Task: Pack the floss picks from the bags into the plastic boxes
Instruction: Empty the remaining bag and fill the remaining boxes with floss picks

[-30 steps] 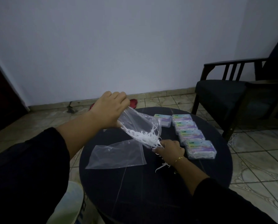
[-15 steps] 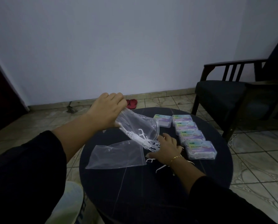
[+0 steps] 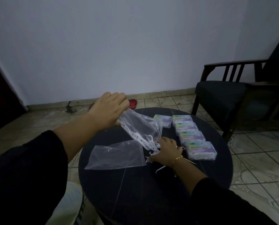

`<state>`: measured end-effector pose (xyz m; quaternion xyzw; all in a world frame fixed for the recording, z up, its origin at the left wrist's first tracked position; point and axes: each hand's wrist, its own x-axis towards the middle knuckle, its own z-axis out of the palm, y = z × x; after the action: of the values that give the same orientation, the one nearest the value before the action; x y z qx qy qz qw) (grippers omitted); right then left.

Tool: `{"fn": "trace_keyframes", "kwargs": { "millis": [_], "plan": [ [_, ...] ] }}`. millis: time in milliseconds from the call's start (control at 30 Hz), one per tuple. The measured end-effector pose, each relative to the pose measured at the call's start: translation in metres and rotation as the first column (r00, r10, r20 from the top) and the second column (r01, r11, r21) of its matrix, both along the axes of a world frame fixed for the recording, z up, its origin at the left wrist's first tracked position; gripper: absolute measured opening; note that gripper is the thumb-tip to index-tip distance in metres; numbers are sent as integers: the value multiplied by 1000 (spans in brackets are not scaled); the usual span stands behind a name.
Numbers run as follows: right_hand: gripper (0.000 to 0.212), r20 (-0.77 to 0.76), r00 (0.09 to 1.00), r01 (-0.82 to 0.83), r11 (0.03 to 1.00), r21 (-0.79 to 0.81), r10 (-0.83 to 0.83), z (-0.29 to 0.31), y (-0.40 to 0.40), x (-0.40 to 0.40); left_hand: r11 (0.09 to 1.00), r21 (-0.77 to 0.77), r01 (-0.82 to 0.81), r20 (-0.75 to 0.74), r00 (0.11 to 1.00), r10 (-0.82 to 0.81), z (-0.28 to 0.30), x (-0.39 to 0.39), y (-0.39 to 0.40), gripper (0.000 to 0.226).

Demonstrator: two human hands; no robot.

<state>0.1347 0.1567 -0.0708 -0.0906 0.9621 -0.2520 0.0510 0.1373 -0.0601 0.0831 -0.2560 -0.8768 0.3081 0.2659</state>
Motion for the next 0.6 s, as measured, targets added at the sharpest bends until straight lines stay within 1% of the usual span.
{"fn": "trace_keyframes", "kwargs": {
  "millis": [33, 100, 167, 233, 300, 400, 467, 533, 567, 600],
  "plan": [
    [80, -7, 1000, -11, 1000, -28, 11, 1, -1, 1, 1000, 3, 7, -2, 1000, -7, -1, 0, 1, 62],
    [66, -30, 999, 8, 995, -95, -11, 3, -3, 0, 1000, 0, 18, -5, 1000, -18, -1, 1, 3, 60],
    [49, -32, 997, 61, 990, -127, -65, 4, -4, -1, 1000, -20, 16, -3, 1000, -16, -1, 2, 4, 59],
    [40, -11, 991, 127, 982, -139, -130, 3, -4, -3, 998, -61, -1, 4, 1000, 2, 1, 2, 3, 57],
    [40, -1, 987, 161, 980, -115, -162, 2, -4, -5, 994, -110, -17, 5, 1000, 17, 2, 3, 3, 54],
    [43, -10, 987, 160, 984, -79, -162, 5, -2, -5, 978, -203, -52, -16, 999, 50, 1, 5, 5, 52],
    [39, -13, 989, 147, 988, -53, -148, 8, 0, -3, 966, -245, -83, -39, 996, 76, -2, 5, 6, 59],
    [30, -36, 991, 125, 992, -4, -125, 9, 2, -1, 958, -256, -131, -27, 991, 128, -5, 4, 8, 66],
    [28, -46, 992, 121, 993, 7, -120, 8, 4, 0, 957, -251, -144, -27, 989, 142, -5, 3, 10, 67],
    [34, -52, 992, 114, 993, 10, -113, 6, 5, 1, 958, -246, -149, -28, 989, 146, -5, 3, 12, 68]
  ]
}}
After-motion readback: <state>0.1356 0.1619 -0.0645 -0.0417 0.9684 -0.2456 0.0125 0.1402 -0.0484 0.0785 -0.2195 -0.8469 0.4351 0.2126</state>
